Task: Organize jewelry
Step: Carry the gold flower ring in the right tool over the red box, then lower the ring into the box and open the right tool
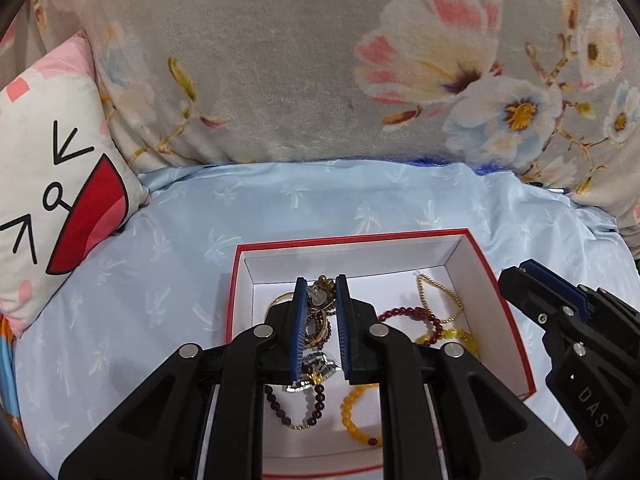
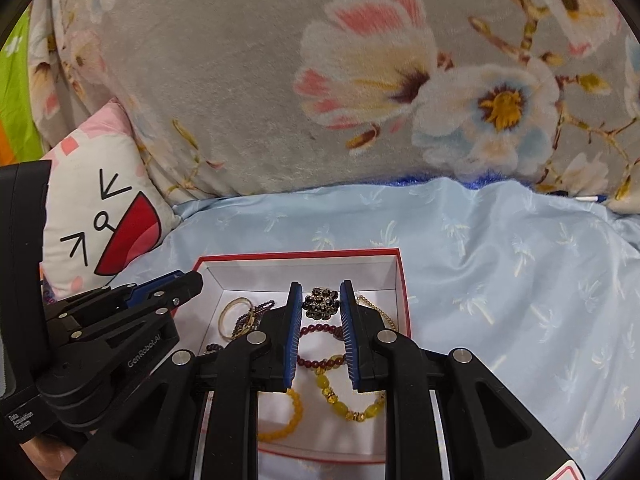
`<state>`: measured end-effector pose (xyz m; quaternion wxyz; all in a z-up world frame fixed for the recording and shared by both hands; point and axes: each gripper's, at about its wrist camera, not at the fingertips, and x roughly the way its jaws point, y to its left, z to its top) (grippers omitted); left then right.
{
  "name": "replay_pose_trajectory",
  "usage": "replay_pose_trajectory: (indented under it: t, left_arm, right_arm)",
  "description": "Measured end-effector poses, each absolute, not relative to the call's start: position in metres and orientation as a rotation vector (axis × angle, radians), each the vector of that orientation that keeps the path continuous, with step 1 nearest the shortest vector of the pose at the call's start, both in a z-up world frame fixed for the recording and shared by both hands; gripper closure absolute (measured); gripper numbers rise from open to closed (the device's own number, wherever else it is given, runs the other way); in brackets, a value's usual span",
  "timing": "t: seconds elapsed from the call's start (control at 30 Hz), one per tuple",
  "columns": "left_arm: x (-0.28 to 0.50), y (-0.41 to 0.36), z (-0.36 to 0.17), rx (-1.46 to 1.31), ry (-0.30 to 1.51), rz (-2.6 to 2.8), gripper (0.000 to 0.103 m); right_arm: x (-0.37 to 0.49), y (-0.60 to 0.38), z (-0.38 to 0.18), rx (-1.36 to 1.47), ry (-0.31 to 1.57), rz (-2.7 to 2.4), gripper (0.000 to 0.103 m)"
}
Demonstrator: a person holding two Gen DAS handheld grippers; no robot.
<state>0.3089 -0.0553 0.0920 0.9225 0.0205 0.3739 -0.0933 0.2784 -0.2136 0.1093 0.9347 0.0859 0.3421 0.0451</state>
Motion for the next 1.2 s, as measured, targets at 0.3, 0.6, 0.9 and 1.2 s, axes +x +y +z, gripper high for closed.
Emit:
replay_pose_trajectory:
  t: [0.3,0.6,0.9,1.2]
  left_arm:
    - [0.329,-0.058,0.068,0.045,0.815,-0.188,0.089]
    - [0.339,-0.059,0.053,0.045,0.849,-0.181,0.089]
    - [0.341,-0.06,0.046,0.04,0.862,-0.185,0.089]
    - [0.34,-0.064,0.046,0.046,0.859,-0.184,0.082]
  right_arm:
    - [0.307,-0.206,0.074,0.19,0.784,0.091,0.085]
    - [0.318,-0.198,0.06,0.185,0.82,0.088,0.085]
    - [0.323,-0.197,0.055,0.185,0.835,0.084,0.085]
    - [0.321,-0.196,0.057,0.17,0.826,0.074,0.079]
